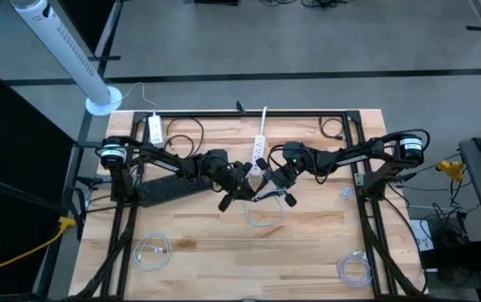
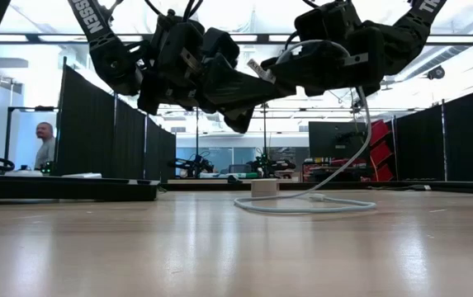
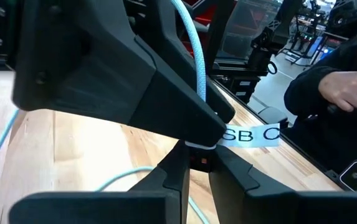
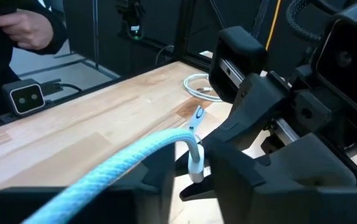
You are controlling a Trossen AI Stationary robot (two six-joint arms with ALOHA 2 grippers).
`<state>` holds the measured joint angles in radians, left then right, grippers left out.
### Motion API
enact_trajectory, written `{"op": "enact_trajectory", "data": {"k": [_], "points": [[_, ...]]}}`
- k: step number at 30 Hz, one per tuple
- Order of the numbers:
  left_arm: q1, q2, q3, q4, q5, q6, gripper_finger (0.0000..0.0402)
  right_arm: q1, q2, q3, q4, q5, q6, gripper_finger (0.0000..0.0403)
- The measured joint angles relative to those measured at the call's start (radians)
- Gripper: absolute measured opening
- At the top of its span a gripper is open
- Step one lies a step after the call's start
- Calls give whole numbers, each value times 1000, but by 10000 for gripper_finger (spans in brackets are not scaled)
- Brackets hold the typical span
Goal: Insert USB
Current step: Insert the light blue USB cable into the right white outlet
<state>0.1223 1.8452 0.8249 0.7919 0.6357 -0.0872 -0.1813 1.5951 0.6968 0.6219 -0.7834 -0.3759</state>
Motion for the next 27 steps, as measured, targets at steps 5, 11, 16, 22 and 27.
{"op": "enact_trajectory", "data": {"k": [5,11,16,22,27], "points": [[3,-21,0,-59,-27,2,3,0,-1,0,-4,1,10,136],[4,-68,-1,-182,-105,63,3,-2,-59,0,-121,155,-27,162],[4,-111,-2,-255,-175,103,3,-2,-148,0,-271,270,-48,168],[4,-130,-3,-377,-416,131,3,-14,-221,0,-363,410,102,163],[1,-130,-3,-375,-487,152,3,-31,-216,0,-388,446,234,153]]}}
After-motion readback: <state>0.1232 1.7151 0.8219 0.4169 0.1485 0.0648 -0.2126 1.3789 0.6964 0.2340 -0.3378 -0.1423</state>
